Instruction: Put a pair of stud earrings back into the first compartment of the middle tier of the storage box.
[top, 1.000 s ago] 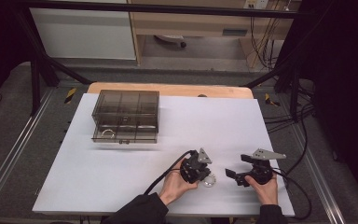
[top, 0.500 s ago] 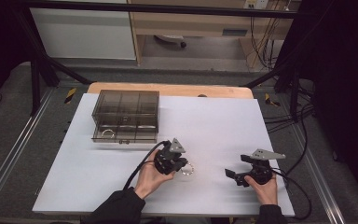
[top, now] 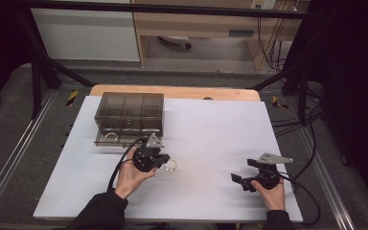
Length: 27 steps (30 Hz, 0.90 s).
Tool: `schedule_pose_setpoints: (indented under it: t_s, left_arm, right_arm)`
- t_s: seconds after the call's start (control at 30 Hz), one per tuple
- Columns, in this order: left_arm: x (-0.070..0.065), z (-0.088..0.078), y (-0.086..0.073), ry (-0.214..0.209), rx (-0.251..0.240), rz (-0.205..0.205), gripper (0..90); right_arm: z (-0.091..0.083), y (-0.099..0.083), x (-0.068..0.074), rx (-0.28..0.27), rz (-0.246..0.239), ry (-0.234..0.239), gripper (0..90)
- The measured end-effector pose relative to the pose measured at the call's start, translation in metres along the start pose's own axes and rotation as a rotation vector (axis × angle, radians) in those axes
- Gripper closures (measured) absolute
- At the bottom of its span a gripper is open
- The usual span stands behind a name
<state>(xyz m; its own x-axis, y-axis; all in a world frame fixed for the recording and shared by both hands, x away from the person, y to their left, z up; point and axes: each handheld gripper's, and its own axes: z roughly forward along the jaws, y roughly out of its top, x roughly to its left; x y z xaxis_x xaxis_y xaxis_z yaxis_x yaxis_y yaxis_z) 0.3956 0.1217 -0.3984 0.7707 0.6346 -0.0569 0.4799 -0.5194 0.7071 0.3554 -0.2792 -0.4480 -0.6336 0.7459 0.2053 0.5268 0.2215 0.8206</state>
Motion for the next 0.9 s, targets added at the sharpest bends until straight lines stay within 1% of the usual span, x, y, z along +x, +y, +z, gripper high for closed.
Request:
schedule_pose_setpoints:
  t_s: [0.27, 0.53, 0.6, 0.73, 0.9]
  left_arm:
    - [0.025, -0.026, -0.009, 0.044, -0.013, -0.032, 86.0]
    - [0.053, -0.054, -0.017, 0.083, -0.037, -0.086, 86.0]
    - [0.058, -0.060, -0.018, 0.092, -0.042, -0.093, 86.0]
    - [0.068, -0.070, -0.019, 0.115, -0.044, -0.101, 86.0]
    - [0.084, -0.079, -0.021, 0.156, -0.039, -0.118, 86.0]
  right_arm:
    - [0.000, 0.000, 0.000, 0.000, 0.000, -0.001, 0.7]
    - [0.000, 0.000, 0.000, 0.000, 0.000, -0.001, 0.7]
    - [0.000, 0.000, 0.000, 0.001, 0.000, -0.002, 0.7]
    - [0.000, 0.000, 0.000, 0.001, 0.000, -0.002, 0.7]
    - [0.000, 0.000, 0.000, -0.001, -0.003, -0.003, 0.7]
